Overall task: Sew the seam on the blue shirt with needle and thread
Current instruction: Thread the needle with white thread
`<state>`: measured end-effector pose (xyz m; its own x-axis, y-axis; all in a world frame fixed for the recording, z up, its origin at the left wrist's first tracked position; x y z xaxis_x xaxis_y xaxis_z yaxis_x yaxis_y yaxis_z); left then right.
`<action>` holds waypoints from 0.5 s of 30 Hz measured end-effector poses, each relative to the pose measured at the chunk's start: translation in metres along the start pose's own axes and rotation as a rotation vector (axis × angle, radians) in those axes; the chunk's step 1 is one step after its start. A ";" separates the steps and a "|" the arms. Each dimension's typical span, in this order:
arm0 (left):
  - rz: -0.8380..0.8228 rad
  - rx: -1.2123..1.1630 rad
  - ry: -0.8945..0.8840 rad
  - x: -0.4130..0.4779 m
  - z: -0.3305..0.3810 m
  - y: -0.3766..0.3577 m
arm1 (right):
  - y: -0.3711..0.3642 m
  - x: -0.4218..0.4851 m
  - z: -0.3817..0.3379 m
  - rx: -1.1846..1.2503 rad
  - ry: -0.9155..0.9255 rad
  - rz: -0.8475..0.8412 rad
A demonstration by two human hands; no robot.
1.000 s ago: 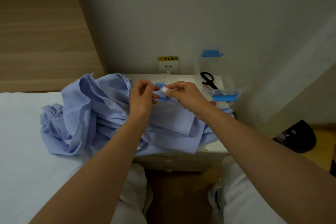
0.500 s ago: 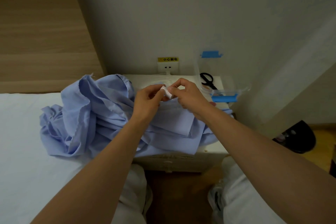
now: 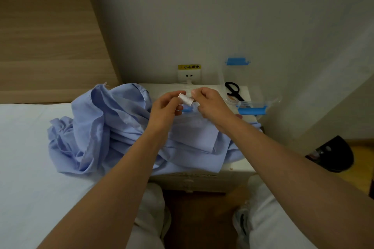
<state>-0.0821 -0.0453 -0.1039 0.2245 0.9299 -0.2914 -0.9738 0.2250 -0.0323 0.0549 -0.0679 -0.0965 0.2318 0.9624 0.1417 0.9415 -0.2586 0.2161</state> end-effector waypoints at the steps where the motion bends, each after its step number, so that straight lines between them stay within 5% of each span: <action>1: 0.018 -0.012 0.007 0.001 0.000 0.001 | 0.001 0.000 -0.001 -0.021 0.010 0.014; 8: 0.182 -0.072 0.036 0.007 -0.007 0.012 | 0.005 0.001 -0.001 -0.092 0.031 0.051; 15: 0.251 -0.124 0.127 0.009 -0.007 0.015 | 0.008 0.002 -0.003 0.157 -0.064 0.062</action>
<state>-0.0948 -0.0359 -0.1132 -0.0218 0.9063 -0.4220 -0.9969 -0.0514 -0.0590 0.0617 -0.0682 -0.0913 0.3013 0.9495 0.0876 0.9503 -0.3066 0.0548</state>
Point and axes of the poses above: each hand's wrist, its own x-axis towards the middle knuckle, its own y-axis out of the back of the hand, z = x × y, the point moved 4 cm from there along x, towards the middle knuckle, and after that the axes turned 12 degrees about y, right-handed, at the moved point
